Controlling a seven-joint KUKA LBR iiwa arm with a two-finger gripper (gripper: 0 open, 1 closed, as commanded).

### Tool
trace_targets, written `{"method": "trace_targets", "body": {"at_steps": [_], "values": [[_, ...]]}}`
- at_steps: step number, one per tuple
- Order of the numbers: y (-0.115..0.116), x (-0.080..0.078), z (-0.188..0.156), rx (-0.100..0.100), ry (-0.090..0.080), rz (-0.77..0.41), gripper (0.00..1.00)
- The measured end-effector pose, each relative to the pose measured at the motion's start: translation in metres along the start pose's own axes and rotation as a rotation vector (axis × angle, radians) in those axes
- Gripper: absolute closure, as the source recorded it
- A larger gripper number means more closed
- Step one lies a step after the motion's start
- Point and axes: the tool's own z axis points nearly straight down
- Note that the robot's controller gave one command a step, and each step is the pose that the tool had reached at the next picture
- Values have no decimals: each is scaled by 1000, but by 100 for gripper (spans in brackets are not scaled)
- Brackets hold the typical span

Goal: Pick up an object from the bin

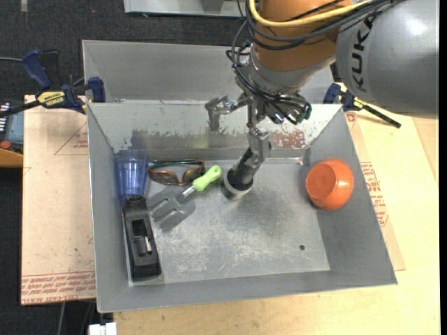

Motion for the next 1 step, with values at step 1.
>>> {"method": "trace_targets", "body": {"at_steps": [1], "values": [[5, -9, -6, -1, -4, 238, 0]]}}
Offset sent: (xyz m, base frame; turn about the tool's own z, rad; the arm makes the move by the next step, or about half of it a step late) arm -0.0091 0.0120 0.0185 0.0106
